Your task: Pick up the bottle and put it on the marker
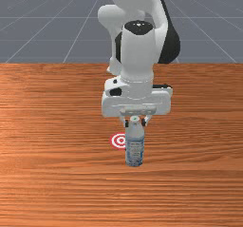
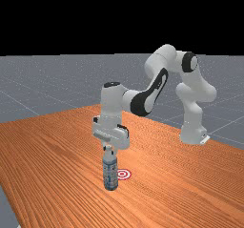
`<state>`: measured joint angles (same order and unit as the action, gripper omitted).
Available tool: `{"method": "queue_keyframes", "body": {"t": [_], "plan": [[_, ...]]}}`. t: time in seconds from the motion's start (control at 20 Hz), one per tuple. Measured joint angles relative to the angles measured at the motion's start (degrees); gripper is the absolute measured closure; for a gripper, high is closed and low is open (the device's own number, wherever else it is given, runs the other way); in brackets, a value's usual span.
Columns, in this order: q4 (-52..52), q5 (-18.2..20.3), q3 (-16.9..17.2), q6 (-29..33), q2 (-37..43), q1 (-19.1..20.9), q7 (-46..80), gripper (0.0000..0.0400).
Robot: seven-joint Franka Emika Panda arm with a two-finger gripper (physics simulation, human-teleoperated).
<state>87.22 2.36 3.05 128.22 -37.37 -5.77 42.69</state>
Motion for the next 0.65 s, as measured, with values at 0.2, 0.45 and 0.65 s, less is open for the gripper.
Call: {"method": "queue_keyframes", "body": {"t": [0.2,0.45,0.65], "plan": [[1.14,-0.17,0.4,-1.23,1.32,0.27,0.0,0.0191],[12.83,-1.45,1.02,-1.09,8.88,-0.44,0.48,0.0205],[14.93,-1.81,1.37,-0.36,9.91,-0.02,0.21,0.0194]]}}
